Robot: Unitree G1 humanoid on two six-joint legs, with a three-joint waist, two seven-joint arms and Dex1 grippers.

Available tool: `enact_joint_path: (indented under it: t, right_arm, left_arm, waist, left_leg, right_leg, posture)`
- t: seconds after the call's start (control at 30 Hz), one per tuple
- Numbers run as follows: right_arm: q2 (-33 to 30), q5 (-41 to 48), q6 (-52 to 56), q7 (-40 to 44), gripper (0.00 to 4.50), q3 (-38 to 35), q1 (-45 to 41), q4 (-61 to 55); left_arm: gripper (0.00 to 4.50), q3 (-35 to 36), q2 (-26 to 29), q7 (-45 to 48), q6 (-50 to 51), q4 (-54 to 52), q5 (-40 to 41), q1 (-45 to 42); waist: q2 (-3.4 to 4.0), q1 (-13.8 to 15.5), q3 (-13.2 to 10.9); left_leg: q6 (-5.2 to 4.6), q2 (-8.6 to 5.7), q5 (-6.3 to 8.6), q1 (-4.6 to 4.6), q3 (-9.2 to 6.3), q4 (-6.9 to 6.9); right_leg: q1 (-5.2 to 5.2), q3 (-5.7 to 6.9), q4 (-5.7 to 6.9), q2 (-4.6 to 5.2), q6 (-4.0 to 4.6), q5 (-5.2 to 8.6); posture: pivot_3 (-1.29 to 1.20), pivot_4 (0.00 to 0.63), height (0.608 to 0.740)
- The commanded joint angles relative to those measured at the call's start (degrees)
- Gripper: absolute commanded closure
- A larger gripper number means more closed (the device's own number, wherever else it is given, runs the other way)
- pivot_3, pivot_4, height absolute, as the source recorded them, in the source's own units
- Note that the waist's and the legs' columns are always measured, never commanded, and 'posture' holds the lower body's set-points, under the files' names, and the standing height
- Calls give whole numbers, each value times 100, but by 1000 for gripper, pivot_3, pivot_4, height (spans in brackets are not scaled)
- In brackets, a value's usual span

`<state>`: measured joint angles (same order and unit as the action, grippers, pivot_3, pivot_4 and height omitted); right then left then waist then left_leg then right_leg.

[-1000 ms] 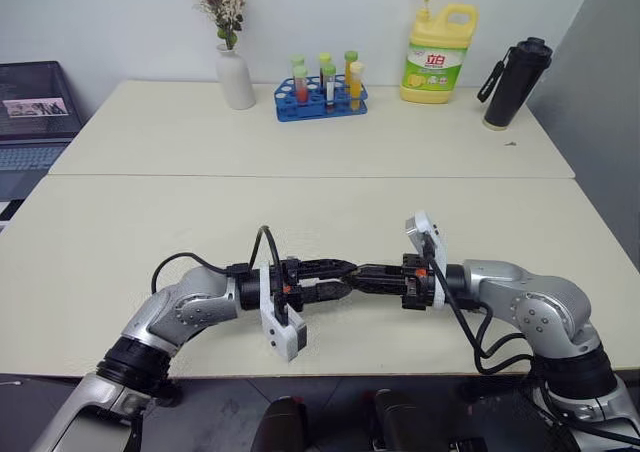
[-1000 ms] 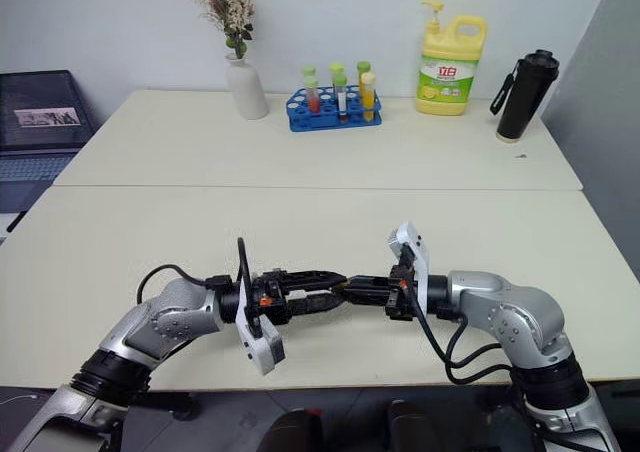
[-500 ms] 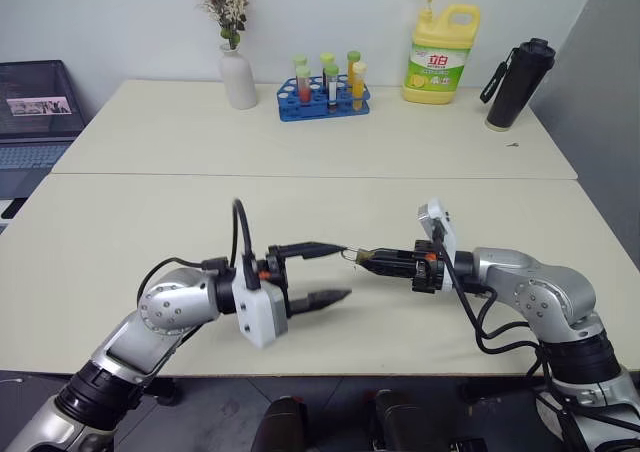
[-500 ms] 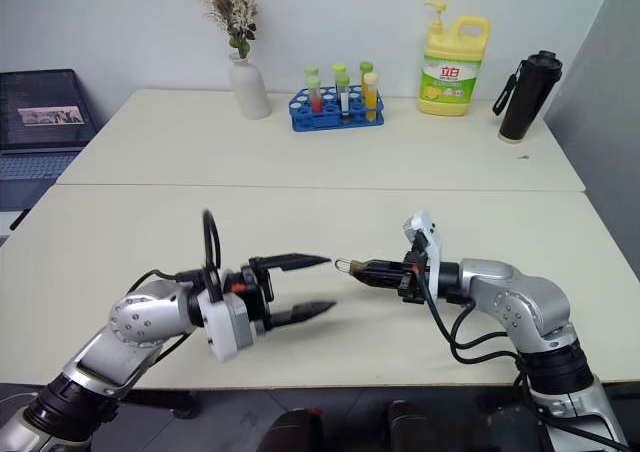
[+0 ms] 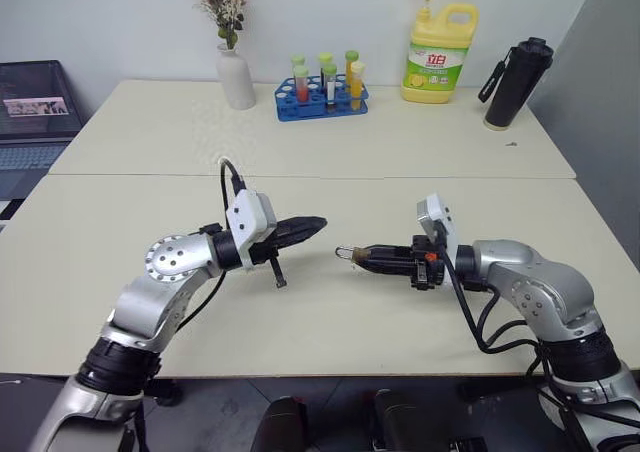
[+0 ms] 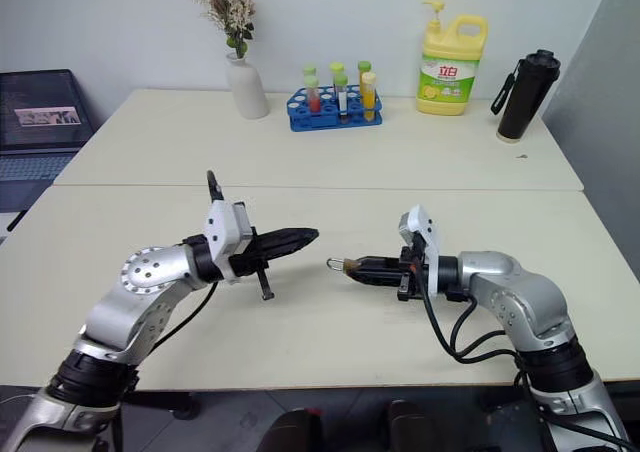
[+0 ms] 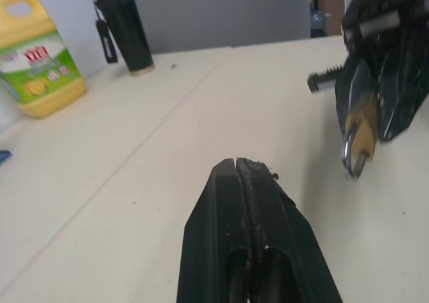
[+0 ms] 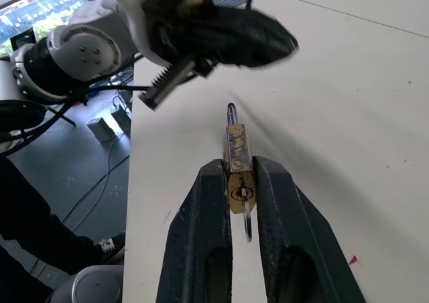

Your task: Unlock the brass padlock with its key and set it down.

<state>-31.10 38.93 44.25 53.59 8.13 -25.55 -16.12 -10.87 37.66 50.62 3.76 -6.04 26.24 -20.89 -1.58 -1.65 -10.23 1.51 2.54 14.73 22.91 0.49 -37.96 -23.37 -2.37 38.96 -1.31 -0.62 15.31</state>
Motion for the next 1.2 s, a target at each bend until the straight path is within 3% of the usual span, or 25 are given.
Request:
enact_joint_path:
  t: [0.03,0.4,1.2]
  right_arm:
    - [3,77,-77,41,4348,-114,-46,-267]
    - [24,85,-60,-14,4348,-151,19,-274]
    - [35,-206,-229,58,4348,-40,48,23]
  left_arm:
    - [4500,-6,-192,180,24,-114,-134,-136]
    - [4500,52,-335,546,380,-420,-265,113]
    - [4500,453,-139,572,1601,-1803,289,427]
  waist:
    - [0,0,0]
    - [0,-1,0]
    - [0,-2,0]
  left_leg:
    - [0,-1,0,0,1,0]
    - [0,1,0,-2,-1,0]
    - [0,1,0,-2,-2,0]
  right_leg:
    - [0,-1,0,0,0,0]
    - [0,-1,2,0,0,0]
    - [0,-2,1,0,0,0]
  posture:
    - [0,150,740]
    - [0,150,740]
    - [0,150,740]
